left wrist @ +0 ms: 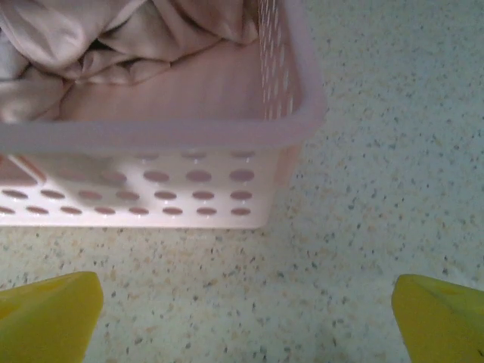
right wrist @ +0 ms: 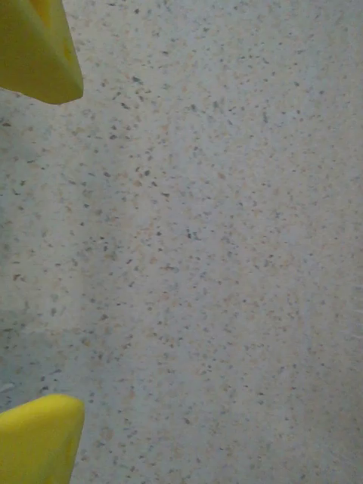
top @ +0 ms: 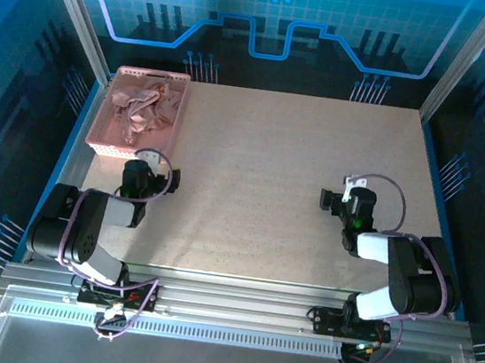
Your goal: Fold and stack the t-shirts
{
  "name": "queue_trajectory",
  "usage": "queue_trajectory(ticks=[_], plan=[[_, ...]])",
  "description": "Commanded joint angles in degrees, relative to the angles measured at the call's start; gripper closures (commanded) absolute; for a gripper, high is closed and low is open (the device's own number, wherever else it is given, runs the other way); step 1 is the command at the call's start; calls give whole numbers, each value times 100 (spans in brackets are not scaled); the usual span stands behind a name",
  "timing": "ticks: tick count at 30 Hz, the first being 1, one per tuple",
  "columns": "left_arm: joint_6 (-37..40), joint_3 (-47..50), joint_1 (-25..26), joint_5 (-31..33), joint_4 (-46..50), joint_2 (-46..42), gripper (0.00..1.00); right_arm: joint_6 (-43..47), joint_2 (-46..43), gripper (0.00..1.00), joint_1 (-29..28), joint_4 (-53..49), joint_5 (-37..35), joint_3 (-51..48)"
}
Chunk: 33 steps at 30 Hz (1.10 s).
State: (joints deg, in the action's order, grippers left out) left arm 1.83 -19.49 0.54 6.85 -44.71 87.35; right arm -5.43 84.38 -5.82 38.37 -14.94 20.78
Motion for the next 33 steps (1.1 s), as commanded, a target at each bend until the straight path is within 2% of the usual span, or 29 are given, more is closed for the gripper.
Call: queue_trajectory(ticks=[1, 26, 27, 29, 31, 33], plan=[[-156, -238, 96, 133, -833, 151, 1, 199, 140, 0, 78, 760, -192, 230], [-87, -191, 106, 34, -896, 83, 1, 236, 39, 0, 49, 682, -205, 239], [12, -140, 176, 13, -866, -60, 1, 365, -53, 0, 31, 599, 15, 245], [197, -125, 382, 167, -478, -526, 1, 570, -383, 0, -310, -8, -441, 524], [263, -142, 571, 107, 255, -1214, 1, 338, -799, 0, -402, -1931, -616, 1223], [227, -169, 820, 66, 924, -1912, 1, 163, -1119, 0, -507, -2910, -683, 1446]])
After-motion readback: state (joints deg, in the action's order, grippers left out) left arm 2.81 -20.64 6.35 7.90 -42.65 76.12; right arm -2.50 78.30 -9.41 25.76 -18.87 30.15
